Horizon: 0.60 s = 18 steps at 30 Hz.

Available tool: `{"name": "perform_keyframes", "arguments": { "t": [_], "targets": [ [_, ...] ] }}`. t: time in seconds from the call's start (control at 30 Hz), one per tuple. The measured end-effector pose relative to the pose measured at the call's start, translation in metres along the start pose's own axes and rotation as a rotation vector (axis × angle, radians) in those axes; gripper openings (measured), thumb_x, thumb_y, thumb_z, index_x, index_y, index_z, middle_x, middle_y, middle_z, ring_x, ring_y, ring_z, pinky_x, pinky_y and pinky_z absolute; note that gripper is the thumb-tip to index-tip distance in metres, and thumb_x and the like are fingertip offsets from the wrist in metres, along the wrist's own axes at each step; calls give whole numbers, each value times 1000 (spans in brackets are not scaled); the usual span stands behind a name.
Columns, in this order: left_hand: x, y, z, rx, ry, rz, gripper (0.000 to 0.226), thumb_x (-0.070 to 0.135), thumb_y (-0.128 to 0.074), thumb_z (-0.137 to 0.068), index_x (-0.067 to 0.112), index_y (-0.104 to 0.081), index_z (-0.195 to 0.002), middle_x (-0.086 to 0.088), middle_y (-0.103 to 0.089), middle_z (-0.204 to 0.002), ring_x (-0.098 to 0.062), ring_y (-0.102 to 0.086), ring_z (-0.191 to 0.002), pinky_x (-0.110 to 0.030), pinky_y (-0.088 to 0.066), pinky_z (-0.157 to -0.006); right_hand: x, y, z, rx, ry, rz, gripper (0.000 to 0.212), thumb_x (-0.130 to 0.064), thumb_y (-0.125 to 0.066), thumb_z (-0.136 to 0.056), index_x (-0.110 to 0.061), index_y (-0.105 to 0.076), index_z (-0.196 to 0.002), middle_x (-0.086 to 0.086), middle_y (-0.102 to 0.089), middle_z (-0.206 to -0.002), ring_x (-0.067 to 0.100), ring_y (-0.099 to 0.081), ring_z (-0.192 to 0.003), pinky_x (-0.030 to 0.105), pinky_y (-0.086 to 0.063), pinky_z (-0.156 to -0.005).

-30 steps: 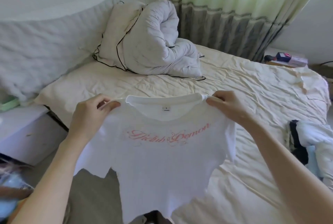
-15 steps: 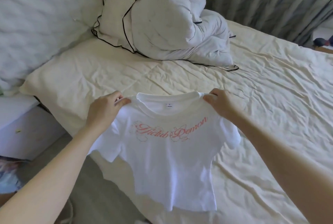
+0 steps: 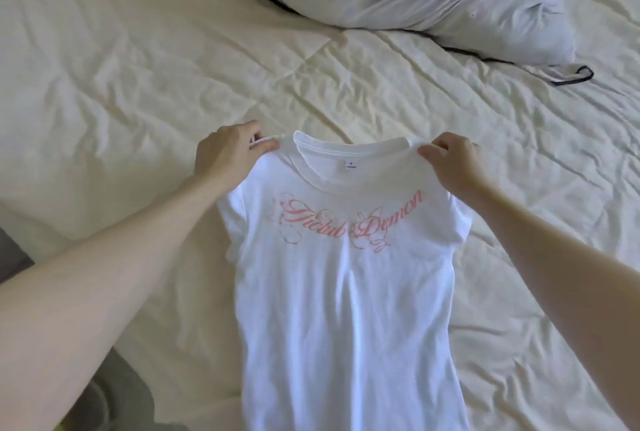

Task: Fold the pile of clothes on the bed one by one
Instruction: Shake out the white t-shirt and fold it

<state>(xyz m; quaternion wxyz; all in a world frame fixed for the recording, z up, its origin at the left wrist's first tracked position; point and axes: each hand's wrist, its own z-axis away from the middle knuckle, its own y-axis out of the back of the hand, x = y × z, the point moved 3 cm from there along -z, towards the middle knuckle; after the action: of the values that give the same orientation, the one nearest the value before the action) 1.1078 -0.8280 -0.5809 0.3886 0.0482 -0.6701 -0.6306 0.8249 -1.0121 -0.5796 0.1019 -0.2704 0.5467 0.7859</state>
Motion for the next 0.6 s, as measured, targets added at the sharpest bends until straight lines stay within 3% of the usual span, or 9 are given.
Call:
{"name": "perform_keyframes", "arguments": {
  "t": [0.1, 0.2, 0.33, 0.43, 0.53, 0.6],
  "targets": [
    [-20, -28, -9, -88, 120, 273, 23, 42, -62, -87, 20, -62, -95, 7, -61, -84, -15, -56, -79, -27, -43, -70, 8, -22, -1, 109, 8, 208, 27, -25, -53, -93, -11, -59, -116, 13, -53, -123, 30, -45, -116, 37, -30, -96],
    [-46, -36, 5, -56, 259, 617, 25, 26, -54, -95, 10, -59, -114, -1, -63, -98, -13, -61, -90, -23, -46, -86, -4, -53, 41, 197, 197, 221, 39, -25, -48, -94, -9, -51, -130, 14, -48, -135, 33, -40, -128, 44, -23, -109],
    [-67, -34, 32, -237, 280, 765, 20, 12, -47, -98, 19, -58, -112, 13, -66, -101, 9, -61, -86, -6, -46, -76, -20, -115, 112, -7, 401, 274, 52, -37, -42, -95, -11, -44, -140, 15, -37, -149, 33, -30, -140, 56, -12, -112],
    [-67, -30, 40, -552, 287, 850, 33, 4, -58, -89, 21, -61, -117, 10, -71, -106, 0, -64, -98, -16, -47, -85, -13, -148, 126, -140, 346, 280, 60, -39, -49, -95, -18, -30, -148, 10, -20, -157, 29, -14, -146, 53, -3, -115],
    [-58, -26, 42, -613, 264, 719, 17, 9, -65, -86, 15, -67, -102, -3, -71, -104, -11, -63, -96, -27, -47, -88, -6, -165, 122, -196, 310, 360, 62, -48, -38, -96, -26, -17, -151, 5, -10, -159, 22, -2, -147, 49, 4, -116],
    [-52, -19, 40, -506, 220, 696, 8, 10, -66, -85, 16, -66, -80, 5, -69, -81, -6, -61, -78, -19, -48, -73, -3, -170, 120, -227, 301, 405, 62, -50, -34, -97, -27, -15, -151, 4, -8, -160, 22, -1, -147, 50, 4, -116]
  ]
}}
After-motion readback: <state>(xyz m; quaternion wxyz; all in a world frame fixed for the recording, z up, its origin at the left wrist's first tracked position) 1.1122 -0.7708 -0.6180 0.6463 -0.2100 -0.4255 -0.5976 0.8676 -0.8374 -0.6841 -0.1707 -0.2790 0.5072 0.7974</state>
